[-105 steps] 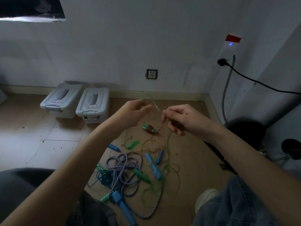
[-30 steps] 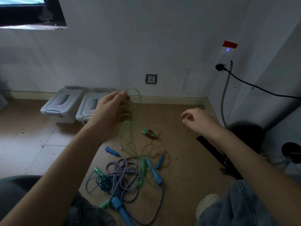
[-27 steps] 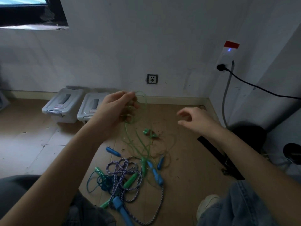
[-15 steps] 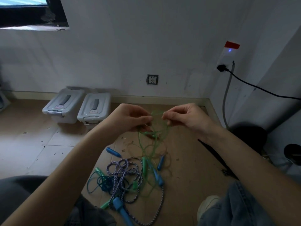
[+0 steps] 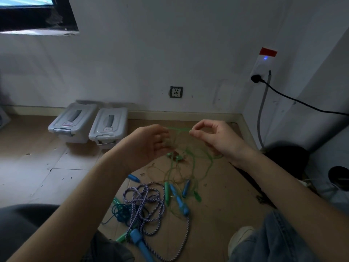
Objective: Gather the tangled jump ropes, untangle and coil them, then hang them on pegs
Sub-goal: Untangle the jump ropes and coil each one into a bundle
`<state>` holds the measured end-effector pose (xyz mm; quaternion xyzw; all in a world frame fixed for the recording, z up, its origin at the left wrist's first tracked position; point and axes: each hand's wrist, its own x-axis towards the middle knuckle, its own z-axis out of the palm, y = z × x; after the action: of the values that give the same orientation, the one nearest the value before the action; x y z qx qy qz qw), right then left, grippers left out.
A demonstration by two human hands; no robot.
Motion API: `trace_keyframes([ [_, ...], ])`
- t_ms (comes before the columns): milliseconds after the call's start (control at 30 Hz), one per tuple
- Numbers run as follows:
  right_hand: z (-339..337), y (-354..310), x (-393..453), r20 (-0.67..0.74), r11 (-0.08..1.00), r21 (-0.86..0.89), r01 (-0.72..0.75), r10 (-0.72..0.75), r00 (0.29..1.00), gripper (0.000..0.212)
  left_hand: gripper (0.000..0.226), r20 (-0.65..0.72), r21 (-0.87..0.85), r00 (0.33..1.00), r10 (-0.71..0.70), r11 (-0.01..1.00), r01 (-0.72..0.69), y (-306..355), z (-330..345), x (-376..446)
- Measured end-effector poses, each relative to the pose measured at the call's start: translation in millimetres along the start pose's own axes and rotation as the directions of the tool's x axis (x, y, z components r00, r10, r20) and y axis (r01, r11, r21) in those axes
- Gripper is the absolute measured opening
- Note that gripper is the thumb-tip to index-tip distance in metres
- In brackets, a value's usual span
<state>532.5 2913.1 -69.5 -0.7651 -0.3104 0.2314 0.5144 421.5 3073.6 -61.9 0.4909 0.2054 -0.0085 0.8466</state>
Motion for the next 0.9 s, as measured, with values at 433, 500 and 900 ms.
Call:
trace_keyframes([
  [433, -46.5, 16.4, 7.6, 0.132, 0.972, 0.136, -0.193, 0.175, 0.976, 0.026, 0.014, -0.063, 0.965, 0.935, 0.35, 0.26, -0.032, -3.8, -57.2, 15.4],
  [500, -44.6, 22.1, 5.3, 0.249, 0.871, -0.461, -0.168, 0.309, 0.918, 0.027, 0.021, -0.073, 0.997, 0.847, 0.527, 0.023, 0.072, -4.6, -62.8, 17.6],
  [900, -13.7, 20.9, 3.9, 0.278, 0.873, 0.334, -0.354, 0.268, 0.923, 0.047, 0.073, 0.227, 0.351, 0.925, -0.306, 0.911, 0.216, -24.4, -46.8, 17.0],
])
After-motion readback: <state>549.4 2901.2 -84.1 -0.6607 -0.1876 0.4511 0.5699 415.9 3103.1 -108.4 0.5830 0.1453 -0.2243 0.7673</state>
